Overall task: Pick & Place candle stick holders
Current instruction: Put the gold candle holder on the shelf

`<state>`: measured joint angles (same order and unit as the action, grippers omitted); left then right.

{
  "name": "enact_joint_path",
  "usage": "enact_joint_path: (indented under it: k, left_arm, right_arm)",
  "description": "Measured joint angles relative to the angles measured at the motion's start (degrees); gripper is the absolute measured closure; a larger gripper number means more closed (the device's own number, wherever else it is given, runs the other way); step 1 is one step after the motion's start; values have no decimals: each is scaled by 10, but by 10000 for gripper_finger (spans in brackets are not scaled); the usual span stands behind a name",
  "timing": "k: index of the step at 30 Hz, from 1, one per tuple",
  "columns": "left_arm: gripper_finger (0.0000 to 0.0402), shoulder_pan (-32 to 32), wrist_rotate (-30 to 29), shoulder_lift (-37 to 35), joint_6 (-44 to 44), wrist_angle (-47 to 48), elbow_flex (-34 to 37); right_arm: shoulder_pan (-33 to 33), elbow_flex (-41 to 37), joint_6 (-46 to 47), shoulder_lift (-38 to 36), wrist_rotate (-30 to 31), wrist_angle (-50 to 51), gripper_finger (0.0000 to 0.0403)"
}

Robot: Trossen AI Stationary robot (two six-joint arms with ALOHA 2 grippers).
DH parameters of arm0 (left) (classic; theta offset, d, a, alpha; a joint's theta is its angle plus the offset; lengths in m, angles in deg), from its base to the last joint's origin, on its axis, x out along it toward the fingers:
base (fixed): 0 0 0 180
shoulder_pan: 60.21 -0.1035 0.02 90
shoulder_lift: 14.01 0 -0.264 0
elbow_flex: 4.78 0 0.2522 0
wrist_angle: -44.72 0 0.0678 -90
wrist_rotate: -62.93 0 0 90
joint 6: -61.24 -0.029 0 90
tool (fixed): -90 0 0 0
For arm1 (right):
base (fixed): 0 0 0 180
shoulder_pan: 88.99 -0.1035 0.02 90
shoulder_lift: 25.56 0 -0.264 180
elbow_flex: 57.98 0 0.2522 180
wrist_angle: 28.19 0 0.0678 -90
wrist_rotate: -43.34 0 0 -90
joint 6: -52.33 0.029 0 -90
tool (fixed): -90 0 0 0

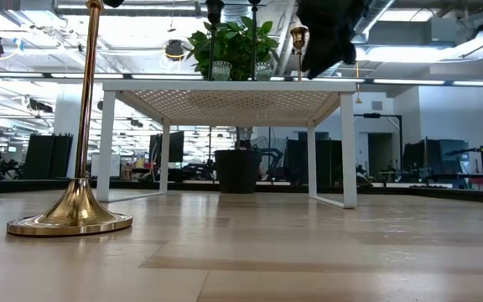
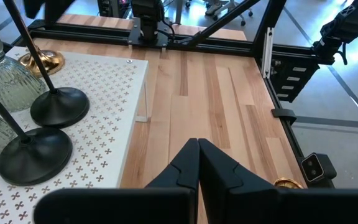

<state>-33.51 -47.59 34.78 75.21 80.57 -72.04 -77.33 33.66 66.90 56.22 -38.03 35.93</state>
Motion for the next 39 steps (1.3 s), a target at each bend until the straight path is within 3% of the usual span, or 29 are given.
enact_joint_path:
  k: [5, 9, 13, 19, 22, 26, 32, 35, 39]
  left_arm:
    - [398, 0, 0, 0, 0, 1, 0]
    - [398, 0, 0, 0, 3, 32, 0]
    - [398, 0, 0, 0, 44, 71, 0]
    - [398, 20, 0, 0, 61, 80, 0]
    - [398, 41, 0, 0, 80, 84, 0]
    - [398, 84, -1, 0, 95, 84, 1]
    - [398, 149, -51, 0, 164, 68, 50]
    - [398, 175, -63, 0, 198, 16, 101]
    - [398, 198, -69, 5, 205, -137, 182]
  right_arm:
    - [-5, 0, 11, -1, -34, 100, 194]
    - [-27, 0, 24, -1, -73, 166, 200]
    - [-78, 0, 32, -2, -88, 172, 247]
    - [-186, 0, 74, -10, -85, 158, 359]
    - [-245, 0, 99, -13, -54, 129, 395]
    - [-312, 0, 124, -12, 12, 56, 389]
    - [-368, 0, 125, -8, 64, -86, 397]
    - [-372, 0, 126, -8, 74, -112, 396]
    - [-371, 0, 151, -8, 95, -116, 401]
